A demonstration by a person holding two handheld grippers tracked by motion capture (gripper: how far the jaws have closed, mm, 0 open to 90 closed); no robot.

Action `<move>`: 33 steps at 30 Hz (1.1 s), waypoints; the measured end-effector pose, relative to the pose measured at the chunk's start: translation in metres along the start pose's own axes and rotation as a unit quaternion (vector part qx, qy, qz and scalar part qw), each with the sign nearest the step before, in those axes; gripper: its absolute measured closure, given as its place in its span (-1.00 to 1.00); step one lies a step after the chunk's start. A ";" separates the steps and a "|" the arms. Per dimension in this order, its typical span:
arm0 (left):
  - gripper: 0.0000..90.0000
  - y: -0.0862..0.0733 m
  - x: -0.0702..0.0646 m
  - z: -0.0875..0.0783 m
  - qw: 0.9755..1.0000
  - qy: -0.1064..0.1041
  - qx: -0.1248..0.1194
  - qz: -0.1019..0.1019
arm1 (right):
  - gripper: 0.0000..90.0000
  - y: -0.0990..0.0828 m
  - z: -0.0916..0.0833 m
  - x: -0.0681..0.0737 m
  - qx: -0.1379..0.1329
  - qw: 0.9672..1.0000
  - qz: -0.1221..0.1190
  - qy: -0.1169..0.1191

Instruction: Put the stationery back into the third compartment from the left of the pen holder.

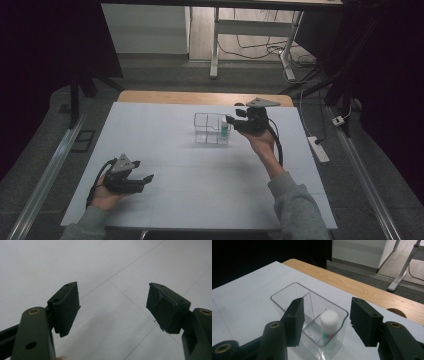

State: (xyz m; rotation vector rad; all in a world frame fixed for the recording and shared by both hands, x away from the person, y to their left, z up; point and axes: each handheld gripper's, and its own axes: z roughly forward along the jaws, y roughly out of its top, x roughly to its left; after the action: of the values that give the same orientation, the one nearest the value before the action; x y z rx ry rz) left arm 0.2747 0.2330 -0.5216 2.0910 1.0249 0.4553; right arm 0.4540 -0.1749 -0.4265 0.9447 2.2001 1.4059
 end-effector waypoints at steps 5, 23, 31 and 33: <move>-0.41 0.000 0.000 0.000 1.000 0.001 0.000 0.000 | -0.06 -0.018 -0.021 -0.001 0.005 1.000 0.000 0.007; -0.42 0.002 -0.003 0.001 1.000 -0.001 0.003 0.002 | -0.08 -0.110 -0.115 -0.005 0.028 0.999 -0.020 0.008; -0.42 0.003 -0.003 0.002 1.000 -0.001 0.002 0.002 | -0.08 -0.135 -0.134 -0.008 0.038 0.999 -0.017 0.010; -0.42 0.003 -0.003 0.002 1.000 -0.001 0.001 0.001 | -0.09 -0.136 -0.135 -0.010 0.039 0.999 -0.016 0.010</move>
State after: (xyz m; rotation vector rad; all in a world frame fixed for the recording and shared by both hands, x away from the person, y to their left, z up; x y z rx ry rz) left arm 0.2757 0.2288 -0.5205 2.0946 1.0227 0.4526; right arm 0.3309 -0.3085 -0.4901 0.9209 2.2897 1.3280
